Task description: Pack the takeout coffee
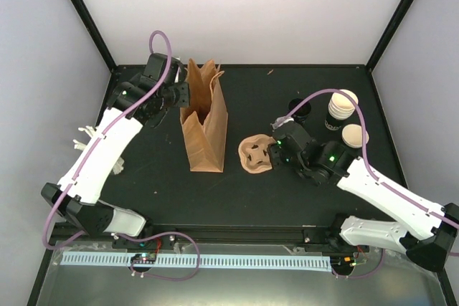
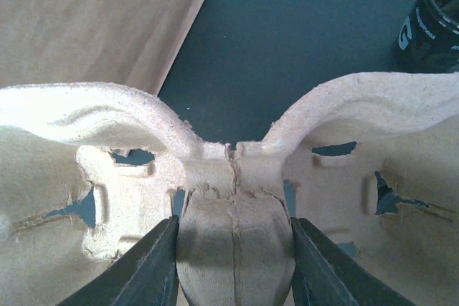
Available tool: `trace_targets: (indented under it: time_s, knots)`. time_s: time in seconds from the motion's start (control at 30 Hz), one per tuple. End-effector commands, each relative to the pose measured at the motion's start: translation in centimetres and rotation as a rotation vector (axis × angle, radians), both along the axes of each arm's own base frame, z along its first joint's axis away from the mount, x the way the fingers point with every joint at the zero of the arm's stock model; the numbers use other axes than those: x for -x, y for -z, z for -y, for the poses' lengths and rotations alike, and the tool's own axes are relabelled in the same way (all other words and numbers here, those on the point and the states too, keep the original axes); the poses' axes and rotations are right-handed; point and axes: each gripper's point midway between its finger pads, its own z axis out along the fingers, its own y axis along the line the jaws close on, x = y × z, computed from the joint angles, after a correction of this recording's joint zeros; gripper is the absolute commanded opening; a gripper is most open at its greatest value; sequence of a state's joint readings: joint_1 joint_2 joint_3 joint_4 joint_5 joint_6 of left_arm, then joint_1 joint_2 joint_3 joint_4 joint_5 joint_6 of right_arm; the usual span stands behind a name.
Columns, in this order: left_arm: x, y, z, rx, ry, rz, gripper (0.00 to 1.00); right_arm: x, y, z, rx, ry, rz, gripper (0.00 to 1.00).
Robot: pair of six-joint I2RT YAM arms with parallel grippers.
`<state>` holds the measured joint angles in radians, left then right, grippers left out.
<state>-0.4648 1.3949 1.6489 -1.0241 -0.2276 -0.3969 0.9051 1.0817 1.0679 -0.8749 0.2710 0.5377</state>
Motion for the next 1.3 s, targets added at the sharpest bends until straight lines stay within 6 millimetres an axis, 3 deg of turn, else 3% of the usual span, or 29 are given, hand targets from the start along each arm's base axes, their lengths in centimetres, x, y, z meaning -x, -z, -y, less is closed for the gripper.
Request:
trace_targets:
  time_s: [0.0, 0.07, 0.27, 0.5, 0.63, 1.03, 1.27]
  knots:
    - [-0.1, -1.0, -0.6, -0.052, 0.011, 0.010, 0.09, -0.4, -3.0, 0.5, -0.022, 0.000, 0.072, 0.42]
    - [-0.1, -1.1, -0.4, -0.059, 0.035, 0.012, 0.02, -0.4, -4.0, 0.5, -0.035, -0.013, 0.091, 0.42]
    - [0.3, -3.3, 0.4, -0.108, 0.131, 0.070, 0.02, -0.1, -8.0, 0.2, -0.092, -0.060, 0.157, 0.42]
    - [1.0, -6.0, -1.4, -0.343, 0.164, 0.123, 0.02, 0.8, -13.4, -0.1, -0.179, -0.126, 0.234, 0.42]
    - [1.5, -6.7, -0.9, -0.463, 0.195, 0.172, 0.02, 1.3, -15.9, -0.4, -0.231, -0.167, 0.266, 0.42]
    - [4.1, -4.7, 3.5, -0.491, 0.377, 0.269, 0.01, 2.9, -20.4, -2.9, -0.356, -0.313, 0.278, 0.42]
    - [6.4, -6.8, 3.7, -0.424, 0.410, 0.358, 0.02, 4.5, -22.8, -5.8, -0.470, -0.465, 0.263, 0.41]
